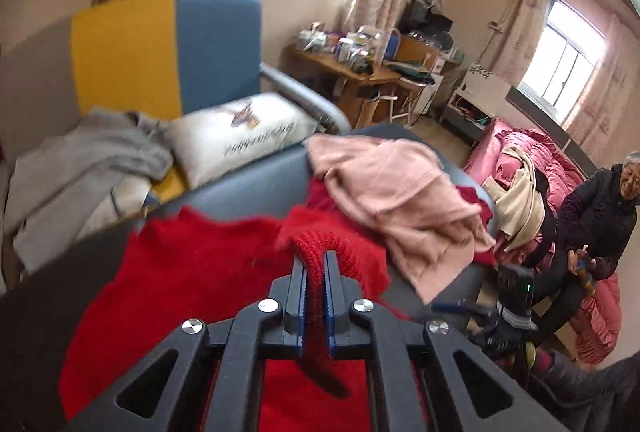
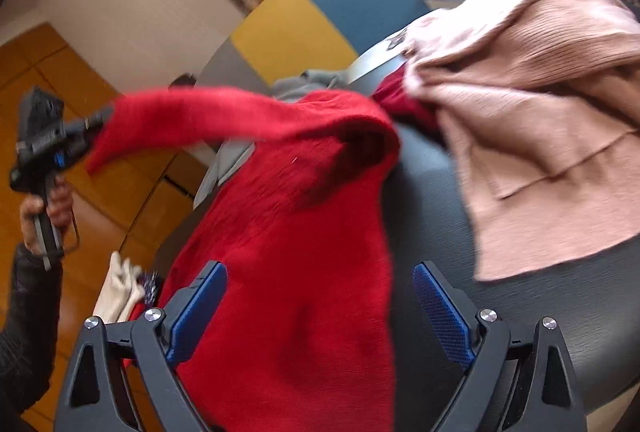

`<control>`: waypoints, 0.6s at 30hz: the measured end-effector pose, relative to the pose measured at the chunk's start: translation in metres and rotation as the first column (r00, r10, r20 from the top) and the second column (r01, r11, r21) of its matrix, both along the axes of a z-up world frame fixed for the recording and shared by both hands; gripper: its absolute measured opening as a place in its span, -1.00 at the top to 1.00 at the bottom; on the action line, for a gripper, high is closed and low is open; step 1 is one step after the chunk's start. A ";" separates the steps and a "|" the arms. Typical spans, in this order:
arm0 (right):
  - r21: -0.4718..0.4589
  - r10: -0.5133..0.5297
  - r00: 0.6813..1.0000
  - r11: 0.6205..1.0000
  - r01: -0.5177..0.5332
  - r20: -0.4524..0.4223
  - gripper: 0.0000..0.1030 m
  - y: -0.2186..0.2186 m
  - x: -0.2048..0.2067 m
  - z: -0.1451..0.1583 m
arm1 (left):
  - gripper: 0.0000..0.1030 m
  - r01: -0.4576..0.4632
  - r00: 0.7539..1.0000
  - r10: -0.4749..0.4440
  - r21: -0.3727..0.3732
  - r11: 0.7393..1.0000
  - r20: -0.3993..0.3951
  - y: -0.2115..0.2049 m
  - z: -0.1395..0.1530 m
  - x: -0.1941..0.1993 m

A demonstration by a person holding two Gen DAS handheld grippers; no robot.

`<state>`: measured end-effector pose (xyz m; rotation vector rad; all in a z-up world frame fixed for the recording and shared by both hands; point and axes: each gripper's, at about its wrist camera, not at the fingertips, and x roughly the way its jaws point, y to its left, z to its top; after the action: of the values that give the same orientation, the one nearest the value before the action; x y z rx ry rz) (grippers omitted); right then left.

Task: Fold clothes

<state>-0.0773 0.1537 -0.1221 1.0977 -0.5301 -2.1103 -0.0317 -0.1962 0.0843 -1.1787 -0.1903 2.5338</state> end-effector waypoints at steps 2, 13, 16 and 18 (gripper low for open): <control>0.022 0.031 0.999 0.999 -0.031 0.010 -0.85 -0.014 0.001 -0.001 | 0.89 -0.010 0.999 0.010 0.009 1.000 0.038 -0.017 -0.024 0.024; 0.159 0.115 0.988 0.982 -0.098 -0.101 -0.85 -0.068 -0.037 0.030 | 0.89 -0.265 0.938 0.194 0.233 0.936 0.286 -0.084 -0.195 0.125; 0.215 0.117 0.982 0.973 -0.084 -0.146 -0.85 -0.083 -0.066 0.043 | 0.88 -0.277 0.947 0.211 0.291 0.915 0.241 -0.089 -0.197 0.132; 0.222 0.118 0.982 0.972 -0.084 -0.148 -0.85 -0.095 -0.087 0.051 | 0.88 -0.253 0.955 0.194 0.279 0.926 0.224 -0.086 -0.197 0.129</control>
<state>-0.1646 0.0591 -0.0715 1.0359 -0.1684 -2.1790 0.0976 -0.2819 -0.1131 -1.3355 -0.7794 2.4522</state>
